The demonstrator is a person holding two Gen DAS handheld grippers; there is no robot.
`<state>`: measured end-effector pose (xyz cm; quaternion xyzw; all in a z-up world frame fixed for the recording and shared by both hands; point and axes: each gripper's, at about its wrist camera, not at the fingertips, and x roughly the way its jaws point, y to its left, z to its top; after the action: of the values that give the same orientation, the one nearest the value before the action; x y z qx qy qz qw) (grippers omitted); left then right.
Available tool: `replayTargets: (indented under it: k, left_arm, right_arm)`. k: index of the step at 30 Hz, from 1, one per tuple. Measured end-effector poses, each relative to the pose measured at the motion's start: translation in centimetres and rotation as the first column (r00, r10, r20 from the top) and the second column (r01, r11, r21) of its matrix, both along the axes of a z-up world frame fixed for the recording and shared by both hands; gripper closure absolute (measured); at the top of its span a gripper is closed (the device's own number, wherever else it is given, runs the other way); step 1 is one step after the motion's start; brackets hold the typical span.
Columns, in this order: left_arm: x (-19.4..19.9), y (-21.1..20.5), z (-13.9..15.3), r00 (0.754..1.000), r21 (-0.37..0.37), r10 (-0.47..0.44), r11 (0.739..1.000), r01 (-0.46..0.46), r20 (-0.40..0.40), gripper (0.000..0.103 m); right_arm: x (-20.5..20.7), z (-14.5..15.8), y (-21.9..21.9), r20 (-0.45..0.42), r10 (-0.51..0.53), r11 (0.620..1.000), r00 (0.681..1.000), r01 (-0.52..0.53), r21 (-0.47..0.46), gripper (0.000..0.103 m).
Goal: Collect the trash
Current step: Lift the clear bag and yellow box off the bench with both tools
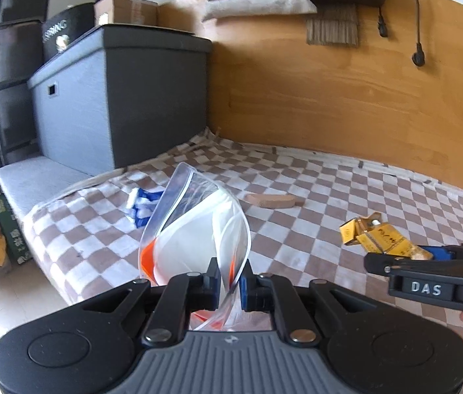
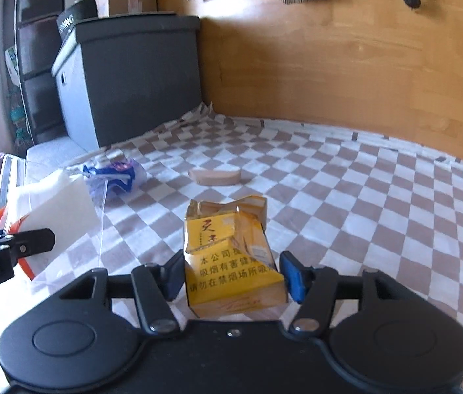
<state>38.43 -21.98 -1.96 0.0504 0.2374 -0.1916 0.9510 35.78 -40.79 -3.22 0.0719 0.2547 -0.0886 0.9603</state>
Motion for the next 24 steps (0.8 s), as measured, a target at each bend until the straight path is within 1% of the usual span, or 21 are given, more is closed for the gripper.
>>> replayTargets:
  k: [9,14,24]
  left_arm:
    - [-1.2,2.4,0.7,0.997,0.032,0.073,0.997,-0.073,0.022,0.092]
    - [-1.7,3.8,0.8,0.995,0.033,0.102,0.994,-0.103,0.025,0.092]
    - [-2.0,7.4,0.6,0.984,0.03,0.177,0.984,-0.177,0.024,0.092]
  right_arm:
    - [-2.0,1.3,2.1,0.039,0.025,1.0,0.999,-0.025,-0.007,0.042]
    - [-2.7,1.9,3.4,0.064,0.041,0.999,0.997,-0.041,0.002,0.042]
    - [-2.4,2.1,6.0,0.074,0.092,0.996,0.993,-0.092,0.003,0.042]
